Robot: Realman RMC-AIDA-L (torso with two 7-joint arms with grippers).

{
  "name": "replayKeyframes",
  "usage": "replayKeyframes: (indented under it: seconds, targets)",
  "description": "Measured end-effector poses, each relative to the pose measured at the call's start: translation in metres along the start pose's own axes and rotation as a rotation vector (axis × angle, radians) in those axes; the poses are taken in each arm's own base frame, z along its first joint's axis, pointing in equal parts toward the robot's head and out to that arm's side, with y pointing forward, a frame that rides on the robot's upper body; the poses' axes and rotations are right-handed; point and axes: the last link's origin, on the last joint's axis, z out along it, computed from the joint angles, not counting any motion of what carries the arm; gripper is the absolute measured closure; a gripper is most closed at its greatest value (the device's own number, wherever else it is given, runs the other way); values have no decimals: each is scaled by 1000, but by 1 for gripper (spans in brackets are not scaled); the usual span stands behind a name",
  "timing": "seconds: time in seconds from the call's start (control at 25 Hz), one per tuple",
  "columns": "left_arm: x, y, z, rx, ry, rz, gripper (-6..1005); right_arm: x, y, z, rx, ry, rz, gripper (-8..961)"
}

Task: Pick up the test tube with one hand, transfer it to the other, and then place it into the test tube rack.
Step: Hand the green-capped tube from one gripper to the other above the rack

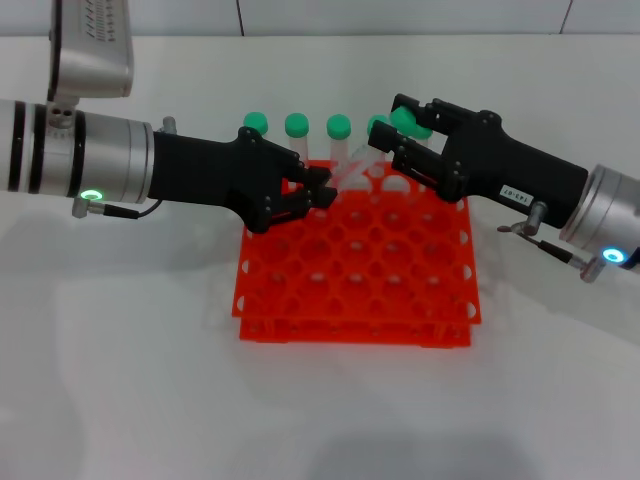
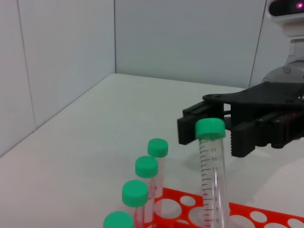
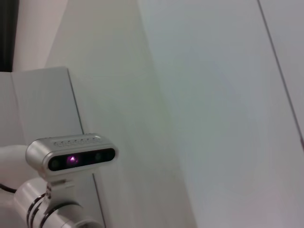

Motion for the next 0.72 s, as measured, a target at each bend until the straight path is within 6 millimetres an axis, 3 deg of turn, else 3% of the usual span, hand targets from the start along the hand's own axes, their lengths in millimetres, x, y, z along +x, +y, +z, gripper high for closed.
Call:
replayKeyframes:
  seconds: [0.2,0.56,0.72]
  targets:
    - [0,0,1,1,0,-1,815,0,1,2,-10,4,-1,555]
    - [-3,1,0,4,-2,-7,823,-1,2,3,-16,3,-4,689]
    - [-3,1,0,4,-3,-8,853,-1,2,3,-16,3,-4,689]
